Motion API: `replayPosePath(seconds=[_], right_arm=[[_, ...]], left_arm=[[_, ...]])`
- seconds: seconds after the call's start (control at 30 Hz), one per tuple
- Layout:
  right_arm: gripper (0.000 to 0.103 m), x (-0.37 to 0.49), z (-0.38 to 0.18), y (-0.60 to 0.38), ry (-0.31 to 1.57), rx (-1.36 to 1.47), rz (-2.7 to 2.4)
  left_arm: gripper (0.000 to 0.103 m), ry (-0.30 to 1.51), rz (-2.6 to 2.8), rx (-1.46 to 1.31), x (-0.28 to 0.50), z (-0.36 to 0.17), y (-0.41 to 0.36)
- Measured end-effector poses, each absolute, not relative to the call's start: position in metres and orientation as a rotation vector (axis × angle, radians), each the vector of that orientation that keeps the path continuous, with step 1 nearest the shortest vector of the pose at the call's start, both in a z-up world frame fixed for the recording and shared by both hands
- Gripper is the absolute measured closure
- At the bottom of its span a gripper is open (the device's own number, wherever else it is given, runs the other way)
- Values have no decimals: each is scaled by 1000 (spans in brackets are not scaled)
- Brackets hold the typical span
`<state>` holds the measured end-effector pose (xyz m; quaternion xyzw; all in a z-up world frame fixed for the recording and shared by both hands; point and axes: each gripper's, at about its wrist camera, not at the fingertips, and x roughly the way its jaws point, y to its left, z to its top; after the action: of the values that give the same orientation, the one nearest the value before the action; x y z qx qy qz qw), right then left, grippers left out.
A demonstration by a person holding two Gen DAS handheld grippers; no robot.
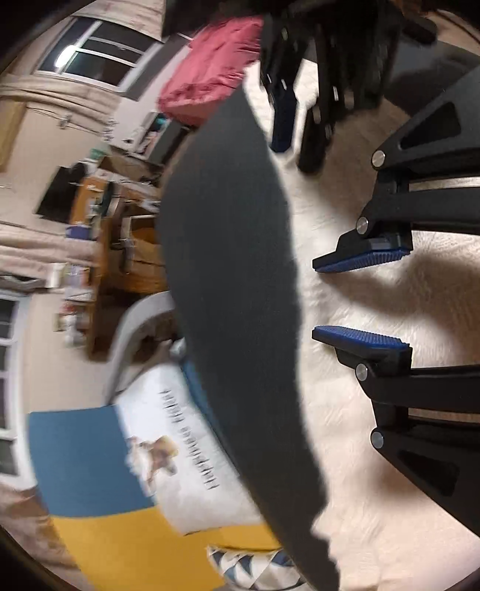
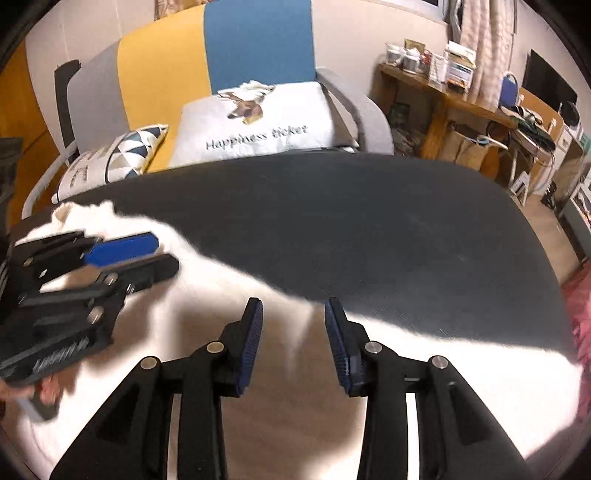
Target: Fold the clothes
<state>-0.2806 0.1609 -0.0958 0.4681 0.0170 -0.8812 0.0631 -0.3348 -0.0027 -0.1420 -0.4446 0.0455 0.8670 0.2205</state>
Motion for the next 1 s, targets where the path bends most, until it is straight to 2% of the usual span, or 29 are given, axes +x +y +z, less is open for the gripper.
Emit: replayPosePath(seconds=[0.1,0.23,0.4,0.53,0.67,0.77,0.87,1.0], right_arm=[[65,-271,-110,179,107,1539,-2651],[64,-264,-114,190,54,1523,-2656],[64,-251,-100,168,128,1455,-2633],[64,-245,-112,152,251,1495,-2633],[63,-242,-116,162,123,1506,-2641],[63,-240,-106,177,-27,1503,-2636],[63,-234,-91,201,-159,1463,-2680],[63,-223,-93,217,-95,1495,-2674]], left_arm=[[73,147,2415,-1256,-337,-145,3],[73,80,2431,-1281,-331,-133,-7],[73,-1,2477,-1215,-294,-118,-33],[73,-9,2491,-1245,-267,-125,-47],[73,26,2481,-1325,-256,-142,-52],[73,-55,2474,-1332,-254,-130,-58],[73,-97,2448,-1225,-241,-112,-59],[73,27,2383,-1194,-231,-115,-36]])
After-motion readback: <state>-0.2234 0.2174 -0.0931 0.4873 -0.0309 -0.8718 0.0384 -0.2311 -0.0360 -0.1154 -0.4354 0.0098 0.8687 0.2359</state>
